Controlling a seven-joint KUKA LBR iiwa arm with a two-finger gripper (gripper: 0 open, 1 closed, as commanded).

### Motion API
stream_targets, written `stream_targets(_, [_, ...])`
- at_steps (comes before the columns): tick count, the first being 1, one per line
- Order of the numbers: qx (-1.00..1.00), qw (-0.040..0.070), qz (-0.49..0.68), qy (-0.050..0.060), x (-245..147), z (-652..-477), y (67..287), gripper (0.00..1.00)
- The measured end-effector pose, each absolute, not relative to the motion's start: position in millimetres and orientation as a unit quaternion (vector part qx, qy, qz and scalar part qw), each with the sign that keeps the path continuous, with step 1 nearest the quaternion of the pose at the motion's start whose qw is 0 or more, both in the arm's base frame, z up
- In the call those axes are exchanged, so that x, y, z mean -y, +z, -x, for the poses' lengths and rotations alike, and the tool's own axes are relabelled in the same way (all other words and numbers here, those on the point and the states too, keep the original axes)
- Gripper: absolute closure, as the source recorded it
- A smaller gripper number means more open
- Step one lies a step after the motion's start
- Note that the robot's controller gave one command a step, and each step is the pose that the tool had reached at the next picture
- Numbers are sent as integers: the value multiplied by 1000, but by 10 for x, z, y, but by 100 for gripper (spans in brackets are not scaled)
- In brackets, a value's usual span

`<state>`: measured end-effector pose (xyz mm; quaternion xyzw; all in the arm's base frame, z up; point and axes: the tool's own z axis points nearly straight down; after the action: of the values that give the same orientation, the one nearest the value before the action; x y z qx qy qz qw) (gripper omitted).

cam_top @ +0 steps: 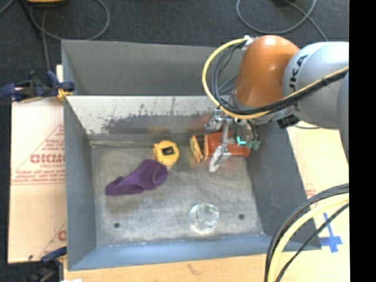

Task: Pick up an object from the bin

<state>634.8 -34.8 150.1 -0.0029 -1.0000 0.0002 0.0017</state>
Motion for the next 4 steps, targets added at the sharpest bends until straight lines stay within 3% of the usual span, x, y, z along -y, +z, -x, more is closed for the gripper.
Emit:
stream_targets(1, [1000, -2, 3, 1, 349, -6366, 1552, 0])
stream_targets(2, [1000, -3, 25, 0, -182, -6037, 1494, 0])
stream_targets(3, [1000, -1, -25, -2, -427, -6206, 1549, 0])
stream_targets(4, [999, -4, -54, 1, -554, -6358, 1370, 0])
